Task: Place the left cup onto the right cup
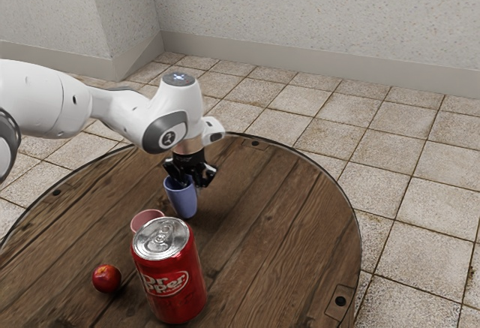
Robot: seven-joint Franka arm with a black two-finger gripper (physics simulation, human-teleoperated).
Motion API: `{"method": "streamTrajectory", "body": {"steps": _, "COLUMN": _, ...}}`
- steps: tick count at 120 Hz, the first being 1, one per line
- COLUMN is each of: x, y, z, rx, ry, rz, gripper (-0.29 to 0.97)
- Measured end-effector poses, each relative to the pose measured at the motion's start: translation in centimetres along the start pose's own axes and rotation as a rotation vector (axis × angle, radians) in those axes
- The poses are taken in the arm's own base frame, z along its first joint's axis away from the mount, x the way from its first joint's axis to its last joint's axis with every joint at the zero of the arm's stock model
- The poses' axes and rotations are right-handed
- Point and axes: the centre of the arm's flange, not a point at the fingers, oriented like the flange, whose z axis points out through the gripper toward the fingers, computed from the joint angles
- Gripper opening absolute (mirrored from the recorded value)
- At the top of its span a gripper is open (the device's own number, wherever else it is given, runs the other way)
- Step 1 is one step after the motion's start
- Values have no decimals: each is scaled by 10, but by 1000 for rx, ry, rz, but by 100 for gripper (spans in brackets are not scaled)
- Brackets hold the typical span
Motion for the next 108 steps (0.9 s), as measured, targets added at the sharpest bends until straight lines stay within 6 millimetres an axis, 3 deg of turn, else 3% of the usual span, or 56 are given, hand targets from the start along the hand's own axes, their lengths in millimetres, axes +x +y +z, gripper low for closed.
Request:
{"method": "streamTrajectory", "body": {"steps": 29, "x": 2, "y": -5, "z": -3, "rx": 2, "ry": 12, "rz": -20, "gripper": -5}}
{"method": "streamTrajectory", "body": {"steps": 44, "x": 4, "y": -5, "z": -38, "rx": -3, "ry": 58, "rz": -27, "gripper": -7}}
{"method": "streamTrajectory", "body": {"steps": 56, "x": -3, "y": 3, "z": -84, "rx": -5, "ry": 98, "rz": -24, "gripper": -8}}
{"method": "streamTrajectory", "body": {"steps": 68, "x": -16, "y": 13, "z": -121, "rx": 2, "ry": 115, "rz": -19, "gripper": -9}}
{"method": "streamTrajectory", "body": {"steps": 87, "x": -52, "y": 8, "z": -139, "rx": 22, "ry": 79, "rz": -57, "gripper": -10}}
{"method": "streamTrajectory", "body": {"steps": 108, "x": -105, "y": 24, "z": -170, "rx": 36, "ry": 67, "rz": -82, "gripper": -10}}
